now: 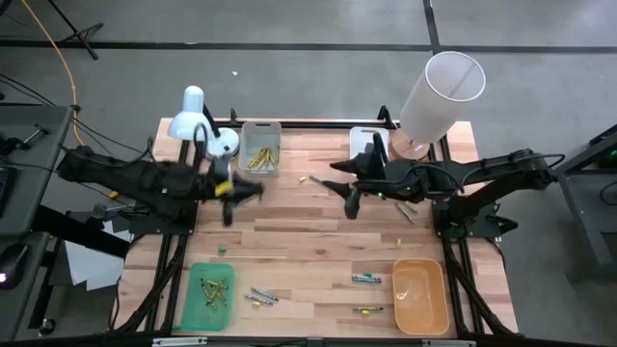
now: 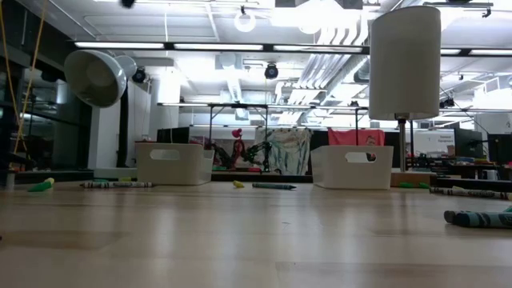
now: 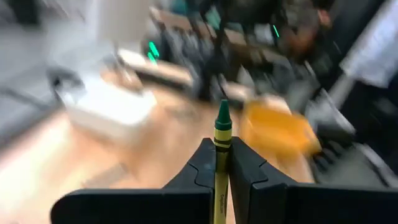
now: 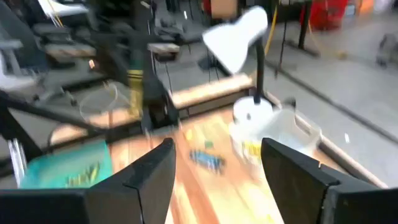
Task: Sort crayons
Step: Put the green crayon into the green bin
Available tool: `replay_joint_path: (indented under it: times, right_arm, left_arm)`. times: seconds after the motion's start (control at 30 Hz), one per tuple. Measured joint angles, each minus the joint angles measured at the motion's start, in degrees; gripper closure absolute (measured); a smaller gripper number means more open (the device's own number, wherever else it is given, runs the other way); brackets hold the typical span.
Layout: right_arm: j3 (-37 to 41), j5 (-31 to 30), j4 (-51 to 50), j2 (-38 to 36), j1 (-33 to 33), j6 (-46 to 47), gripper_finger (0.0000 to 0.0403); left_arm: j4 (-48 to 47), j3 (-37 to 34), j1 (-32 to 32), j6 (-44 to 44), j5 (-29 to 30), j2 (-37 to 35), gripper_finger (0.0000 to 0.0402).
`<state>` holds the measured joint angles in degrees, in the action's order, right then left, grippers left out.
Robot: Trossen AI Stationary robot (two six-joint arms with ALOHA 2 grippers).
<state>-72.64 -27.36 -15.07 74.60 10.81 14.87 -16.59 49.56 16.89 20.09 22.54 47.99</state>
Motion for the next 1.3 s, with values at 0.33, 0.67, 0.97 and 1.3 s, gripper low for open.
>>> replay_joint_path:
  times: [0.33,0.67,0.97,1.3]
  right_arm:
    - [0.0,0.3,-9.52,2.03,-0.11,3.59,0.0171]
    - [0.02,0.11,-9.03,5.79,-2.12,3.29,0.0171]
    - [0.02,1.78,-8.98,6.94,-3.44,4.46,0.0171]
    - [0.02,1.84,-9.07,6.92,-3.72,4.64,0.0171]
  left_arm:
    - [-17.64,3.13,26.7,20.56,-2.72,8.44,0.0401]
    - [-39.96,13.49,41.97,15.85,-16.83,32.08,0.0402]
    - [-30.84,11.03,42.59,-4.62,-23.66,42.29,0.0402]
    - [-26.74,8.79,40.55,-13.76,-30.58,45.91,0.0401]
